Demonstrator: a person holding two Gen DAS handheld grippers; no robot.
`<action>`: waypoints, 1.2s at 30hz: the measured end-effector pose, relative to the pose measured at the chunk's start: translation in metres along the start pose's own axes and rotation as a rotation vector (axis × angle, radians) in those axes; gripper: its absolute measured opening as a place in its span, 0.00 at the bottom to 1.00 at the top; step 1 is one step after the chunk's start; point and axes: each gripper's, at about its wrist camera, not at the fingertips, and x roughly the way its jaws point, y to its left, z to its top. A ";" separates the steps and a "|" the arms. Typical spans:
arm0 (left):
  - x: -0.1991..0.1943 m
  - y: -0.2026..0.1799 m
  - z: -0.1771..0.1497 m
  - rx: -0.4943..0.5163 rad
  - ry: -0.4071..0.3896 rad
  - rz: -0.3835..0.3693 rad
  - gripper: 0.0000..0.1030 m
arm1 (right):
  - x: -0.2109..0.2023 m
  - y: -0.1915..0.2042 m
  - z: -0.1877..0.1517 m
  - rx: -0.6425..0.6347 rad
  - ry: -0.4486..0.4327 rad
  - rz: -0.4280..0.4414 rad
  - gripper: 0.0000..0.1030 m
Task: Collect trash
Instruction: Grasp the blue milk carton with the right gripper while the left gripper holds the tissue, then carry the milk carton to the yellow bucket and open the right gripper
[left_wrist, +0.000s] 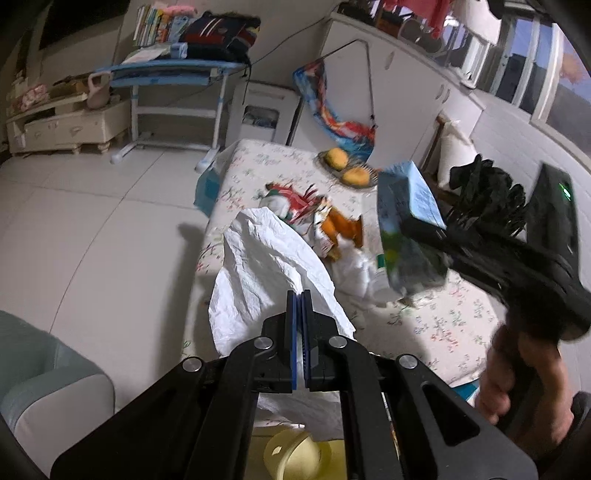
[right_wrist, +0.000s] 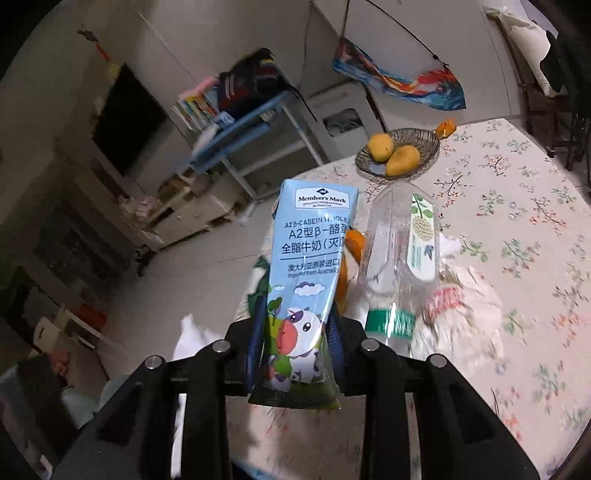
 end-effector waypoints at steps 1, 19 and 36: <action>-0.003 -0.002 0.000 0.008 -0.013 -0.007 0.03 | -0.009 0.001 -0.004 -0.006 0.000 0.007 0.31; -0.050 -0.036 -0.042 0.106 -0.062 -0.021 0.03 | -0.060 -0.006 -0.157 -0.165 0.289 -0.064 0.31; -0.071 -0.049 -0.071 0.147 -0.034 -0.012 0.03 | -0.024 -0.033 -0.200 -0.181 0.498 -0.186 0.41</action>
